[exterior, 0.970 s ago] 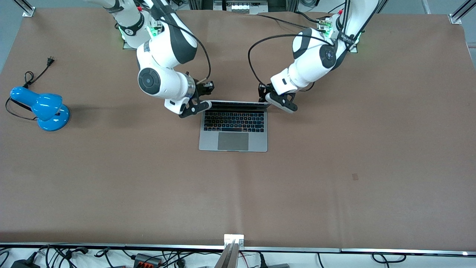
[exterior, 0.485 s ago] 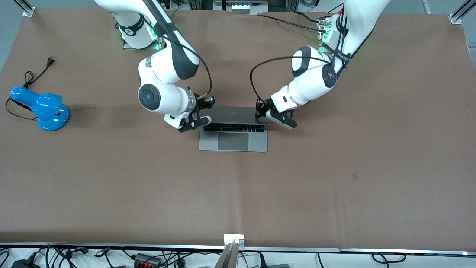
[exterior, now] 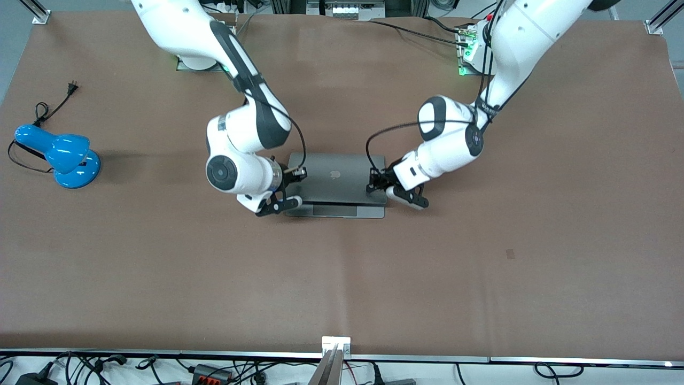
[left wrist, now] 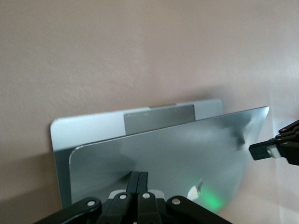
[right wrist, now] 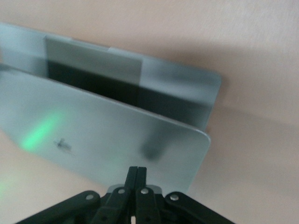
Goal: Close laptop with both arms from behind
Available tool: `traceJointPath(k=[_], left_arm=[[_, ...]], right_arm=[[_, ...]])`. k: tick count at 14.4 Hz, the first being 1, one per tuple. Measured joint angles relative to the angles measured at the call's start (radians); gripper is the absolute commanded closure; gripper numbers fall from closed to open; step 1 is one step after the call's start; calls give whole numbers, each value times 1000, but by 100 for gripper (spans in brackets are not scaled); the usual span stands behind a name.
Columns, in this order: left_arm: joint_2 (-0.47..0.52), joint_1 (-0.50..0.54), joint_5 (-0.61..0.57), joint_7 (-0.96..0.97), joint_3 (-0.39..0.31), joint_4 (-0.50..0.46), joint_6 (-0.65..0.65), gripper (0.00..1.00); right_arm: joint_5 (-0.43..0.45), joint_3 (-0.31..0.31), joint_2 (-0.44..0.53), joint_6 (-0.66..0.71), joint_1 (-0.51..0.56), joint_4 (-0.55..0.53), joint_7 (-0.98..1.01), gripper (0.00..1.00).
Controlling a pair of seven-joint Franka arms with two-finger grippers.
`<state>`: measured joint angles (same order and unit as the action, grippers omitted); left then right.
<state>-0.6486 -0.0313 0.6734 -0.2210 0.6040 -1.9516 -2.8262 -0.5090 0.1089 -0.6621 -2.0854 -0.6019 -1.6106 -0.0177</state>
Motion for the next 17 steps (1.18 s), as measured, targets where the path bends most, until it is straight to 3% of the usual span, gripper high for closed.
traceJointPath(k=[5,9,17], left_arm=[[-105,-64,0,-14,-53,41,-50,99],[-108,-104,0,-14,-83,61,-54,99],[-89,-71,0,-16,-96,89,-20,99]], right_arm=[[1,-1,-92,-102,-5,30,0,100],[12,-1,-101,-109,-10,37,0,100],[17,1,-105,-126,-15,51,0,100]])
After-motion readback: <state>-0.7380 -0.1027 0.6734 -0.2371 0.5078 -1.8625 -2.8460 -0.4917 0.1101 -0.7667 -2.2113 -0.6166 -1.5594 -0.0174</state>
